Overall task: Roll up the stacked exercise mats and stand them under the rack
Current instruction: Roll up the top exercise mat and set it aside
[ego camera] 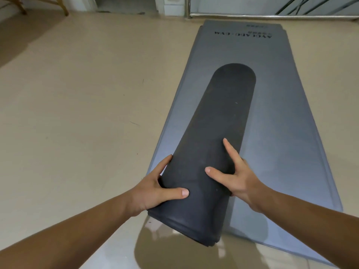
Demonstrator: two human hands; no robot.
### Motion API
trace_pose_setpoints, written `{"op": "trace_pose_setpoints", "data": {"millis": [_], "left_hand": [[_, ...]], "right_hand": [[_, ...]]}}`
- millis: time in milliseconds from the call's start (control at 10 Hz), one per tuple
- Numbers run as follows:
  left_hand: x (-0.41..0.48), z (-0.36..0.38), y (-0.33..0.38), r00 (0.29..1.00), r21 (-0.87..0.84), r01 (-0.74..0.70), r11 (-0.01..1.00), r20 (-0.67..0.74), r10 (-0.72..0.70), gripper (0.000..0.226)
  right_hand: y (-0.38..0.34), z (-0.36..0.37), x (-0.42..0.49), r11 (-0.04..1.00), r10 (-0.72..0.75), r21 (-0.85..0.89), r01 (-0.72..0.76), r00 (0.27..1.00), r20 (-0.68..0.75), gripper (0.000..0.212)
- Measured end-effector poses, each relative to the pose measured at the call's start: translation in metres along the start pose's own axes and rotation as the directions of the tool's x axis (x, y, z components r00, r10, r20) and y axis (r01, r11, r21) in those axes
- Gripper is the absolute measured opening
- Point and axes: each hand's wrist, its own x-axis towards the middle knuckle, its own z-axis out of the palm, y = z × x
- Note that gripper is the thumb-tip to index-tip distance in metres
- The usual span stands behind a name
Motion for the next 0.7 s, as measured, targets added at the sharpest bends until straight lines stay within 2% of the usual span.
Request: {"op": "trace_pose_setpoints", "data": {"millis": [200, 300, 400, 500, 600, 700], "left_hand": [[-0.001, -0.087, -0.01, 0.998, -0.061, -0.029, 0.998, -0.056, 0.025, 0.105], [-0.006, -0.146, -0.014, 0.993, -0.052, -0.033, 0.998, -0.116, 0.027, 0.104], [-0.013, -0.197, -0.025, 0.982, -0.084, -0.026, 0.996, -0.191, 0.01, 0.103], [-0.028, -0.241, -0.046, 0.973, -0.09, -0.01, 0.996, -0.23, -0.011, 0.109], [-0.046, -0.274, -0.065, 0.969, -0.113, 0.055, 0.992, -0.234, -0.08, 0.104], [-0.057, -0.285, -0.068, 0.931, 0.107, 0.06, 0.993, -0.364, -0.017, 0.099]], "right_hand": [[-0.046, 0.078, 0.041, 0.983, 0.055, -0.175, -0.052, 0.998, 0.01, 0.102], [-0.07, 0.134, 0.07, 0.979, 0.066, -0.194, -0.057, 0.997, 0.041, 0.095], [-0.093, 0.19, 0.096, 0.979, 0.103, -0.189, -0.082, 0.989, 0.104, 0.099], [-0.103, 0.249, 0.106, 0.97, 0.074, -0.243, -0.031, 0.983, 0.167, 0.115], [-0.111, 0.299, 0.104, 0.937, 0.018, -0.348, 0.042, 0.986, 0.168, 0.112], [-0.123, 0.324, 0.114, 0.851, -0.002, -0.517, 0.085, 0.987, 0.159, 0.113]]}}
